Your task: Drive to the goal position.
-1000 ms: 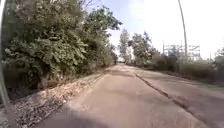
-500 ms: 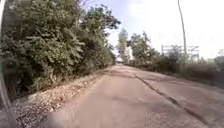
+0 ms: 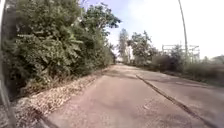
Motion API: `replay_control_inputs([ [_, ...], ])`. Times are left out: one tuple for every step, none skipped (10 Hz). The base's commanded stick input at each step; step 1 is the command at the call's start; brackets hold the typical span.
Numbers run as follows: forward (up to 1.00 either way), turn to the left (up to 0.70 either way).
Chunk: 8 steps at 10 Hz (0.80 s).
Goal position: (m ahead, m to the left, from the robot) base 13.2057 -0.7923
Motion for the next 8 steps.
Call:
replay_control_inputs([
  [0.7,0.0],
  [0.7,0.0],
  [0.7,0.0],
  [0.7,0.0],
  [0.7,0.0],
  [0.7,0.0],
  [0.7,0.0],
  [0.7,0.0],
])
